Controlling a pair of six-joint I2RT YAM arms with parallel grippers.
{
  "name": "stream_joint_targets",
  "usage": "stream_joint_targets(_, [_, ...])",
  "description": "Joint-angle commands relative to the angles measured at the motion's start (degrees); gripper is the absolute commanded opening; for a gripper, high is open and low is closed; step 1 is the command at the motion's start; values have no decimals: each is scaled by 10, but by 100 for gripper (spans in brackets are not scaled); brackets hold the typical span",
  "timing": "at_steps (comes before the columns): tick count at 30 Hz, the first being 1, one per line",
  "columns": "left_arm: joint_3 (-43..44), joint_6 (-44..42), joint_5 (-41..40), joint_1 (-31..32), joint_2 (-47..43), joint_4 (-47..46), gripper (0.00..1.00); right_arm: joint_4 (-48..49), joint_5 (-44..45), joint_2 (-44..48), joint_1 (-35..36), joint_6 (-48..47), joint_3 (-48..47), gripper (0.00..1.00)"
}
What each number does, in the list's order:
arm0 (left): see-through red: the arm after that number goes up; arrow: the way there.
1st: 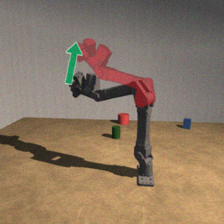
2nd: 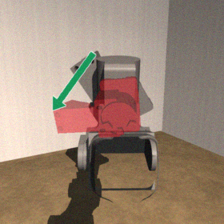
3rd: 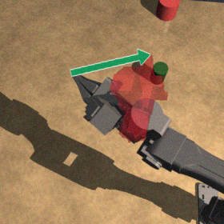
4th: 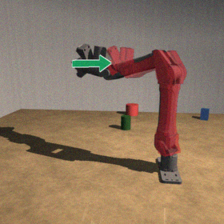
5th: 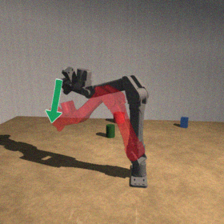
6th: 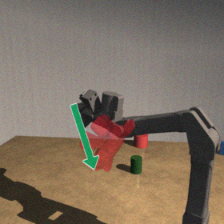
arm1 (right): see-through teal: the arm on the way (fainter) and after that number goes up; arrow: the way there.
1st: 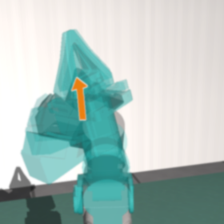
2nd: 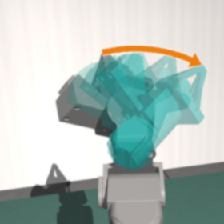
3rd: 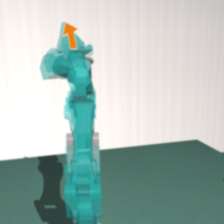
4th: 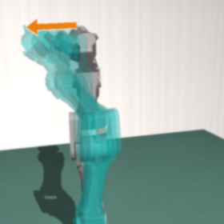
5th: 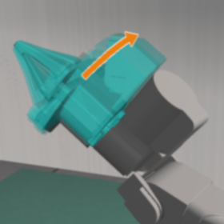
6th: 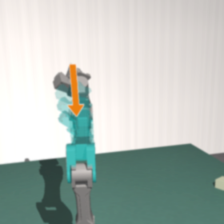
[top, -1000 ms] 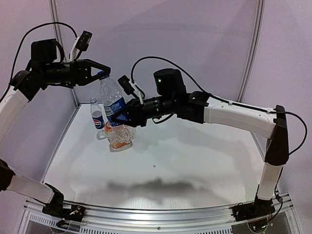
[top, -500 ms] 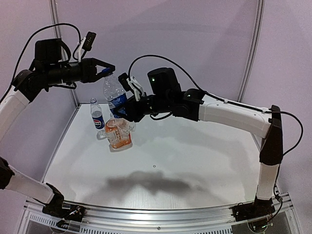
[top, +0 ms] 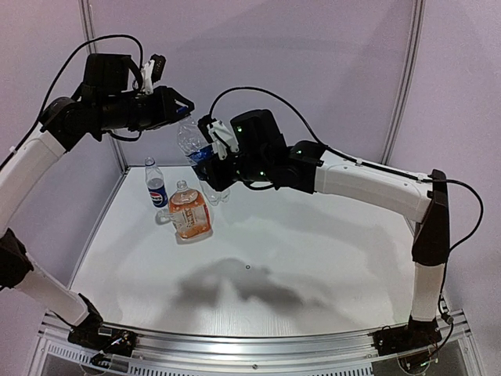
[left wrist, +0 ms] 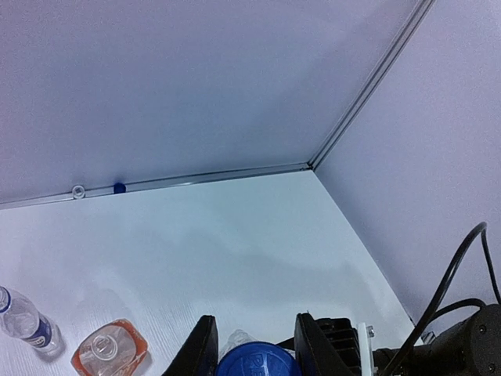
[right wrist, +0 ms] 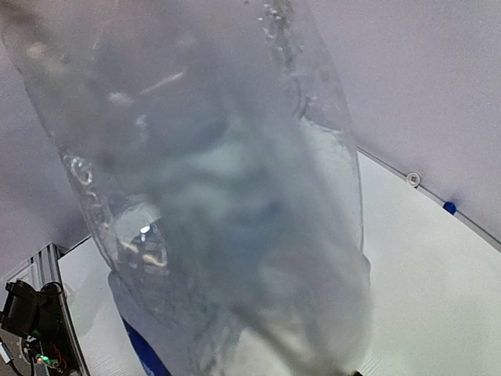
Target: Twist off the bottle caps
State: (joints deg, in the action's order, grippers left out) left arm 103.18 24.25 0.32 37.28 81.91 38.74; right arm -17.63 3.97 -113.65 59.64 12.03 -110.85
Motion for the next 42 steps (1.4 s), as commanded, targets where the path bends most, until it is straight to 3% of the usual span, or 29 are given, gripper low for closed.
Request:
stream_joint_targets(1, [21,13,6,8,17,34,30,2,41,5,2,1,11,33])
stream_joint_targets(4, [17,2,39,8,17,18,44,9,43,16,3,2,32,33])
stream_joint_targets(9, [-2,-18,24,12,-9,-18,73,13,47,26,2,3,53,33])
stream_joint_targets(15, [-22,-60,0,9,-43,-18,88,9,55,27,3,-2,49,33])
stream_joint_targets(18, [-34,-83,-28,-5,-64,11,90,8,54,32,2,-7,49,33])
stream_joint_targets(20, [-53,-103,-3,-27,-79,20,89,6,46,35,2,-13,50,33])
stream_joint_targets(25, [-132,-186,264,-96,-153,-55,90,5,-56,52,2,-43,64,32])
stream_joint_targets(30, [-112,-200,404,-129,-153,-43,88,34,-181,72,2,-43,90,32])
stream_joint_targets(35, [-133,-173,459,-128,-145,-102,83,47,-263,72,2,-33,89,32])
stream_joint_targets(42, [-146,-176,465,-127,-140,-124,77,66,-310,74,2,-14,93,32])
